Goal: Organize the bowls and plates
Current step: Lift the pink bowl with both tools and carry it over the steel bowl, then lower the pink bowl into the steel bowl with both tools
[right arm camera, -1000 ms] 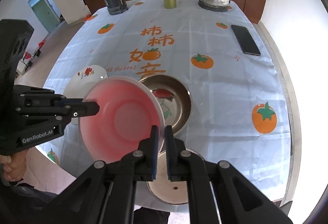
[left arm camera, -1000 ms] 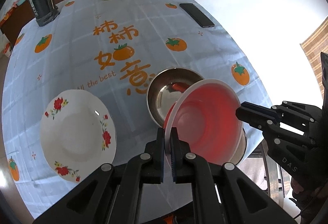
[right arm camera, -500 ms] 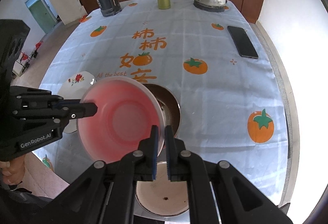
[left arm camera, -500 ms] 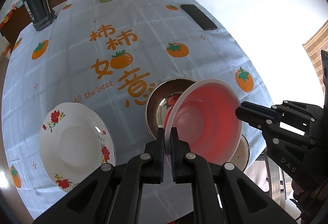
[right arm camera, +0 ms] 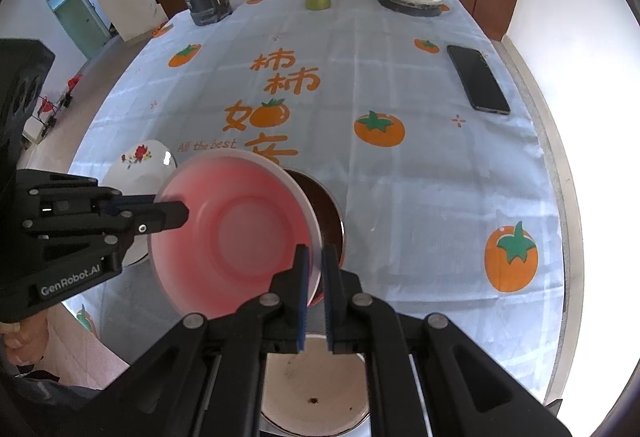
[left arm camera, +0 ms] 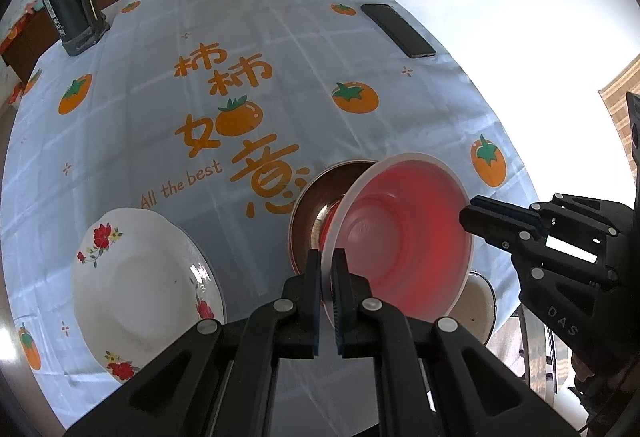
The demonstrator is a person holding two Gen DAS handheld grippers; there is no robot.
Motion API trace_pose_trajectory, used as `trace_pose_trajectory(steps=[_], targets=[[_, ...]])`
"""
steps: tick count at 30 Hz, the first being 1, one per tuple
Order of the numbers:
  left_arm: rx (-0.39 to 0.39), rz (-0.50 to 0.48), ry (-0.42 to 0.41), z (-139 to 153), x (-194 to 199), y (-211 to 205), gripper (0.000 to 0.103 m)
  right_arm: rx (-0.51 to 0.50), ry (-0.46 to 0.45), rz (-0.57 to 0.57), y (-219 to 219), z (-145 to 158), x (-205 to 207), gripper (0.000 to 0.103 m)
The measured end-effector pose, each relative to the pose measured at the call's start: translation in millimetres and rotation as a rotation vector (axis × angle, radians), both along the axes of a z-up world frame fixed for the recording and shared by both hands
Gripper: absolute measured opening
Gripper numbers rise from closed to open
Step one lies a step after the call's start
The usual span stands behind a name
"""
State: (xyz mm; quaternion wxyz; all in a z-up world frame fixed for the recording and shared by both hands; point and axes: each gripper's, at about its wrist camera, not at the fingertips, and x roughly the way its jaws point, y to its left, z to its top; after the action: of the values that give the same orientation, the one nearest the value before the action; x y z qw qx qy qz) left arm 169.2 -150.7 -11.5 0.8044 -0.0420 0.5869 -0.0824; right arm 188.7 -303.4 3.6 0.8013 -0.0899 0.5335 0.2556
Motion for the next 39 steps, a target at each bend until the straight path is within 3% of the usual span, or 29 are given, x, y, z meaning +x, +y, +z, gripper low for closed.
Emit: trace_pose_trajectory(steps=[39], targets=[[-0.011,0.032,0.084,-26.6,13.4,-0.2,0.006,-0.04,0.071,0.029,7.6,-29.5,26.3,0.006]])
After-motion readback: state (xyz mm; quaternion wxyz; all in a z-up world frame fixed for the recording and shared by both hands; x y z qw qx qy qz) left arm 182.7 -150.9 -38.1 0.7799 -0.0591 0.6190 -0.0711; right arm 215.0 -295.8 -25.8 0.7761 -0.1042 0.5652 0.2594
